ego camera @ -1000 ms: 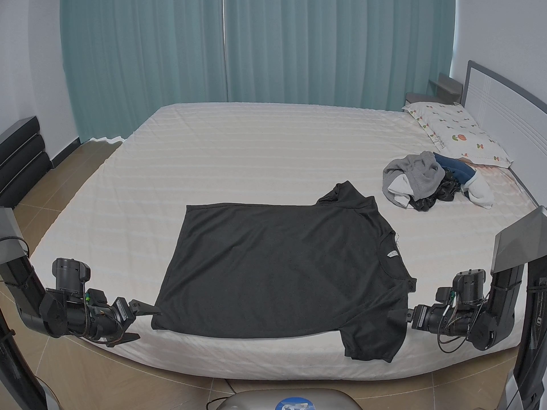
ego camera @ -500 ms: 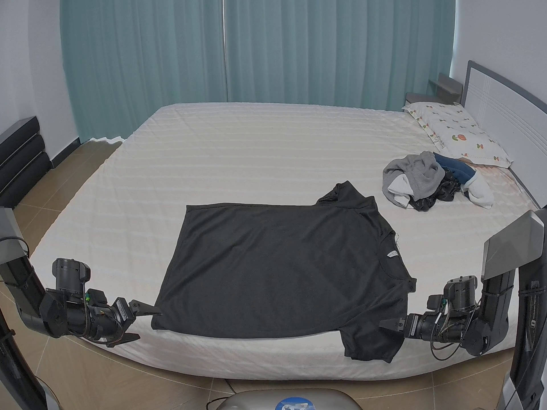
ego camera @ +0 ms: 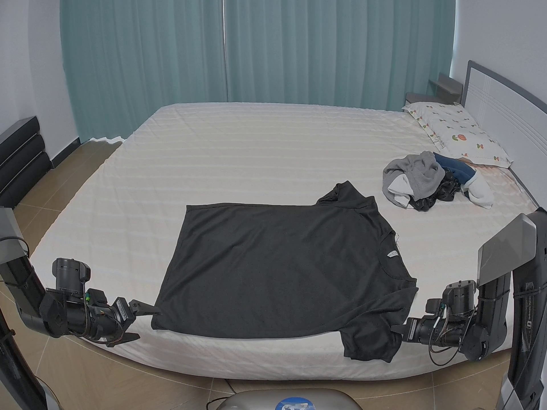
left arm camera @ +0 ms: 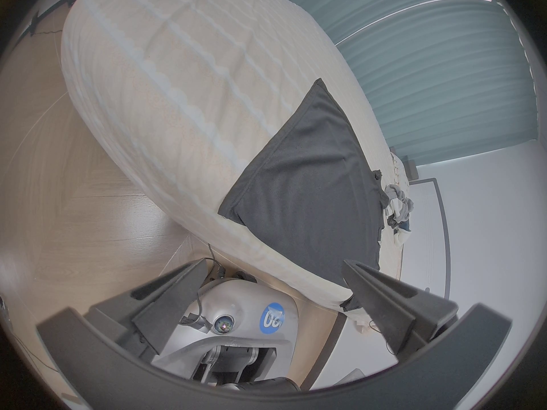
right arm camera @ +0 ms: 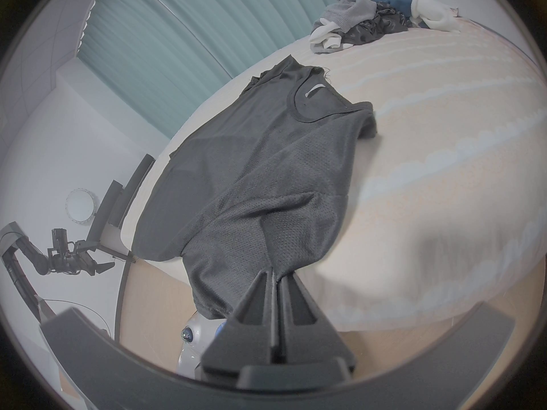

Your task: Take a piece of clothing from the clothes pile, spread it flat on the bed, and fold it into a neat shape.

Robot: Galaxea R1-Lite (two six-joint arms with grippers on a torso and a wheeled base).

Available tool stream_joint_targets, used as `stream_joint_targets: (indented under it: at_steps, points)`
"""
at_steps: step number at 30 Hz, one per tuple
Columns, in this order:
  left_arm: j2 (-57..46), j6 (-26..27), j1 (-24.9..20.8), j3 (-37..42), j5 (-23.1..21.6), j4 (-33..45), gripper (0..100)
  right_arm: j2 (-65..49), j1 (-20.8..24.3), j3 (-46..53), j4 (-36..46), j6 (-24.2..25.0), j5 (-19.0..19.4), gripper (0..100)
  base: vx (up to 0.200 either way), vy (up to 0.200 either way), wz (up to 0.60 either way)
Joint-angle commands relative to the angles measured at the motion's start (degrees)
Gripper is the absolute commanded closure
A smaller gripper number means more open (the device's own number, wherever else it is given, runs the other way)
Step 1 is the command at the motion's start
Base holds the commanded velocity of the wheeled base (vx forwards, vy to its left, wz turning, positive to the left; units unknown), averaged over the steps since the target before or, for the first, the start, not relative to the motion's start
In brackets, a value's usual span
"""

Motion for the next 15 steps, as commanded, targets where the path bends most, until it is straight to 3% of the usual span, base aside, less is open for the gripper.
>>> stream_joint_targets:
  at_steps: [1, 11, 14, 15]
  points:
    - [0.0, 0.1, -0.1, -0.2, 0.6, 0.0, 0, -0.1, -1.5, 2.4, -2.3, -0.1, 0.2, 100, 0.000, 0.000, 0.00]
    - [0.7, 0.1, -2.5, -2.7, 2.3, -2.2, 0, -2.9, -5.1, 11.5, -5.7, -2.8, 4.5, 100, 0.000, 0.000, 0.00]
    - [1.8, 0.3, -4.1, -3.4, 4.2, -2.1, 0, -3.9, -5.5, 11.9, -5.7, -2.9, 4.6, 100, 0.000, 0.000, 0.00]
    - [2.8, 1.7, -5.7, -3.6, 6.8, -2.3, 0, -4.5, -5.5, 12.6, -5.7, -3.0, 4.6, 100, 0.000, 0.000, 0.00]
